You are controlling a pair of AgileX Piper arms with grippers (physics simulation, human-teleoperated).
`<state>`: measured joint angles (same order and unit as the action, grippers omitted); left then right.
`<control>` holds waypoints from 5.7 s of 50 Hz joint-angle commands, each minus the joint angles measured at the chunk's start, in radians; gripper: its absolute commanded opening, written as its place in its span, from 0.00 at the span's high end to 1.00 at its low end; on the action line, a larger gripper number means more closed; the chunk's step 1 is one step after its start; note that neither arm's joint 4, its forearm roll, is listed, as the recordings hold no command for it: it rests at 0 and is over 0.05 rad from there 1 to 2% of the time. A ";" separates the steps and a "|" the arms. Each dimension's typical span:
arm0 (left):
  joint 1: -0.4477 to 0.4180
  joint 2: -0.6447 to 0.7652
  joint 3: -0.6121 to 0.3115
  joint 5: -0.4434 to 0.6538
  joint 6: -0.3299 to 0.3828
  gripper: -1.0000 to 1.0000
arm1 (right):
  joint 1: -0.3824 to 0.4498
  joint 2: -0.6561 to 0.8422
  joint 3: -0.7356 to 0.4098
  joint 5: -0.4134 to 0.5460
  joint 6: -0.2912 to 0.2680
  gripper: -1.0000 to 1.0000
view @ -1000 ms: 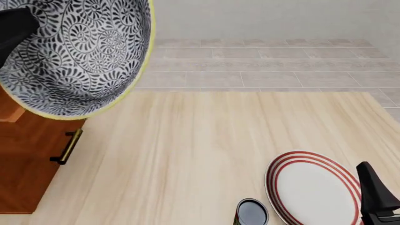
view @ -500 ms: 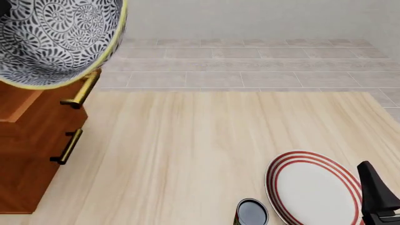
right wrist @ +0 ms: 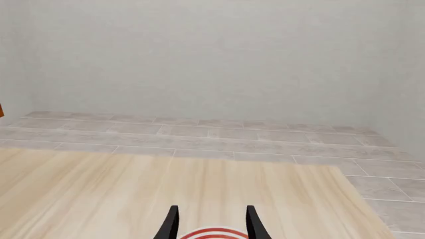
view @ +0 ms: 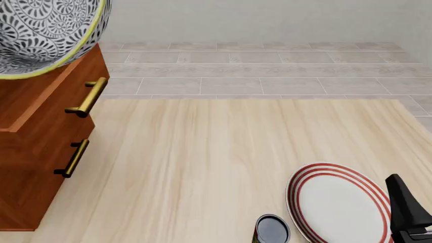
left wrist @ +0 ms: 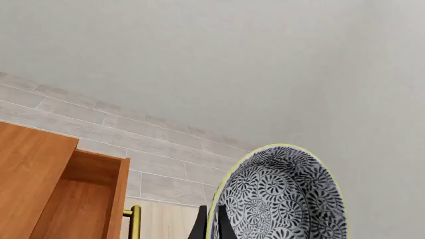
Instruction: Put the bowl on top of the cabinet.
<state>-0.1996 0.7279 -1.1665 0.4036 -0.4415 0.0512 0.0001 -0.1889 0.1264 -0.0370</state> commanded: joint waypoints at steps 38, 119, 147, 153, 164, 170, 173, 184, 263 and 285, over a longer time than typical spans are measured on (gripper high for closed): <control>0.201 0.019 0.018 -0.028 -0.050 1.00 | 0.027 0.000 -0.004 -0.002 -0.006 0.00; 0.539 0.158 0.001 -0.075 -0.170 1.00 | 0.032 0.000 0.003 -0.010 -0.006 0.00; 0.641 0.383 -0.045 -0.087 -0.195 1.00 | 0.031 0.000 0.012 -0.016 -0.007 0.00; 0.662 0.412 -0.061 -0.085 -0.197 1.00 | 0.034 0.000 0.011 -0.016 -0.006 0.00; 0.699 0.458 -0.083 -0.084 -0.196 1.00 | 0.034 0.000 0.008 -0.015 -0.006 0.00; 0.716 0.483 -0.092 -0.084 -0.193 1.00 | 0.032 0.000 0.006 -0.015 -0.008 0.00; 0.723 0.495 -0.098 -0.083 -0.193 1.00 | 0.032 0.000 0.004 -0.014 -0.010 0.00; 0.744 0.528 -0.120 -0.077 -0.186 1.00 | 0.032 0.000 0.002 -0.013 -0.012 0.00; 0.763 0.678 -0.120 -0.116 -0.154 1.00 | 0.030 0.000 0.005 -0.018 -0.018 0.00; 0.733 0.677 -0.111 -0.115 -0.163 0.00 | 0.033 0.000 -0.006 -0.012 -0.021 0.00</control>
<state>0.5502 1.3903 -1.2924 0.2843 -0.6036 0.0833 0.0001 -0.1905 0.1119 -0.0570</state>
